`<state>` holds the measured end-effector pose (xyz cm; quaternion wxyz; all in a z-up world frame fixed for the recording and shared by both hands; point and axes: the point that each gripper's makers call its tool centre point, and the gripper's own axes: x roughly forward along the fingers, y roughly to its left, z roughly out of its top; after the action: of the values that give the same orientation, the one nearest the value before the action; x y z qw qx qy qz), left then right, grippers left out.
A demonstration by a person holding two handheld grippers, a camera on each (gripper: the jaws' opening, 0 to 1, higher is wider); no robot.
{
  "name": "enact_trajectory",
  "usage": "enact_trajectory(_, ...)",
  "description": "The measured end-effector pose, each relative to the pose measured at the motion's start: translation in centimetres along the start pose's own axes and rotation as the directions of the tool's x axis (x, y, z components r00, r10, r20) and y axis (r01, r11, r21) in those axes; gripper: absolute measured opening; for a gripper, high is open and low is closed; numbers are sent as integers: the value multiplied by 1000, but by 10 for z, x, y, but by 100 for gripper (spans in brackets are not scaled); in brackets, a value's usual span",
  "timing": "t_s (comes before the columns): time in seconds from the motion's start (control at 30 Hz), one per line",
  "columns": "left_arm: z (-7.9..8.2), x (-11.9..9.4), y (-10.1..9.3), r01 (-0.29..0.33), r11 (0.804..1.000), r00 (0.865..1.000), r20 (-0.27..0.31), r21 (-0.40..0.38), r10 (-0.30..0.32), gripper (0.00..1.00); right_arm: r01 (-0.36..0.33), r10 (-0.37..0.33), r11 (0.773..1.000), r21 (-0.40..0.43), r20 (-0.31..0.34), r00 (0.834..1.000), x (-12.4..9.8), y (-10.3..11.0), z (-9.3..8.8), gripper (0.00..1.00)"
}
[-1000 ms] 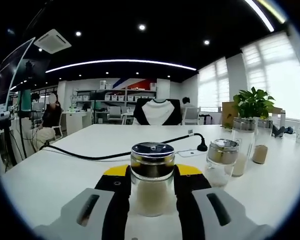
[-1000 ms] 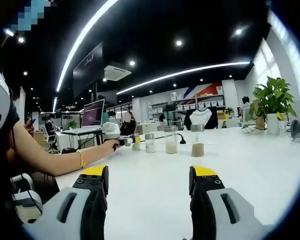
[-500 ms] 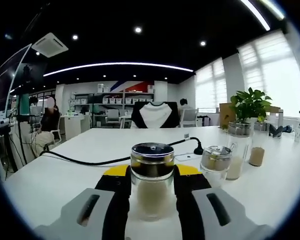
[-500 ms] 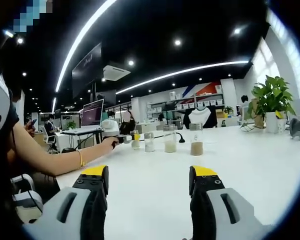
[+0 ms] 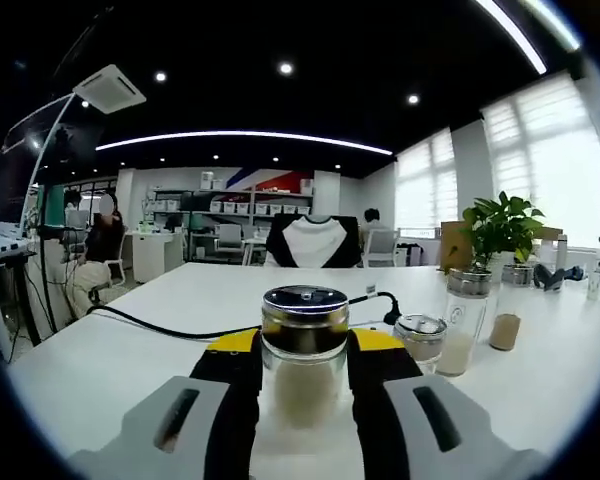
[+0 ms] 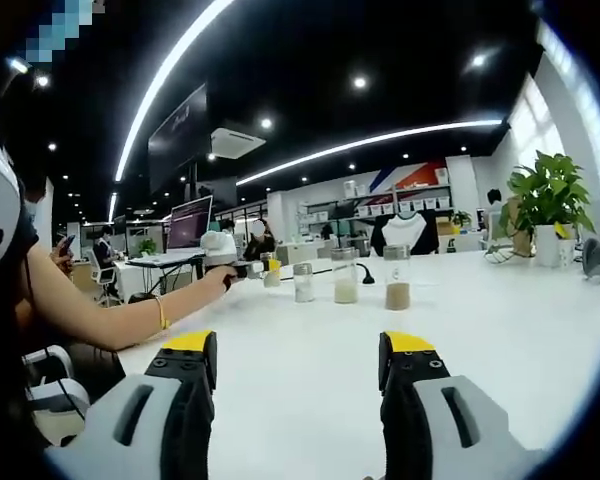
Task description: Rotate the seasoning bottle until the label or dispensing opening points toward the visible target arrow and the bottle remains upright within the marked orientation range
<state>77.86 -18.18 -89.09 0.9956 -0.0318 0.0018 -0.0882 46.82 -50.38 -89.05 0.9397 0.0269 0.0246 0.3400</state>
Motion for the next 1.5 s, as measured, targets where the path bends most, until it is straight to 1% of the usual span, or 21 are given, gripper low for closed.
enact_trajectory(0.27, 3, -10, -9, 11, 1000, 1000, -6, 14, -11, 35, -1, 1, 1000, 0, -3, 1000, -2, -1, 1, 66)
enact_trajectory(0.33, 4, -12, -11, 16, 1000, 1000, -4, 10, -16, 35, -3, 3, 1000, 1, 1, 1000, -3, 0, 1, 66)
enact_trajectory(0.43, 7, -18, -16, 23, 999, 1000, -2, 26, -23, 35, -10, 10, 1000, 4, 15, 1000, -5, 3, 3, 66)
enact_trajectory(0.57, 8, -25, -16, 29, 1000, 1000, -1, 4, -29, 35, -13, 13, 1000, 11, 8, 1000, -6, 4, 1, 66)
enact_trajectory(0.8, 10, -40, -18, 32, 999, 999, 5, 17, -32, 35, -14, 14, 1000, 13, 6, 1000, -9, 5, 0, 65)
enact_trajectory(1.07, 4, -60, -18, 28, 1000, 1000, 1, -2, -28, 35, -4, 3, 1000, 31, 7, 1000, -11, 2, -6, 65)
enact_trajectory(1.13, 4, -67, -20, 23, 1000, 1000, -4, 10, -23, 35, -5, 5, 999, 35, 2, 1000, -11, 3, -8, 65)
enact_trajectory(1.2, 5, -74, -22, 27, 999, 1000, -2, 17, -27, 35, -9, 9, 1000, 27, -1, 1000, -12, 3, -10, 65)
enact_trajectory(1.27, 7, -80, -24, 32, 999, 999, 2, 1, -32, 35, -5, 5, 1000, 23, -11, 1000, -12, 2, -13, 65)
enact_trajectory(1.43, 13, -97, -26, 39, 999, 999, 13, 19, -39, 35, 2, -1, 999, 41, -8, 1000, -12, 0, -16, 65)
enact_trajectory(1.5, 17, -105, -25, 33, 999, 999, 27, -8, -33, 35, 2, -1, 999, 41, -4, 1000, -12, 0, -16, 65)
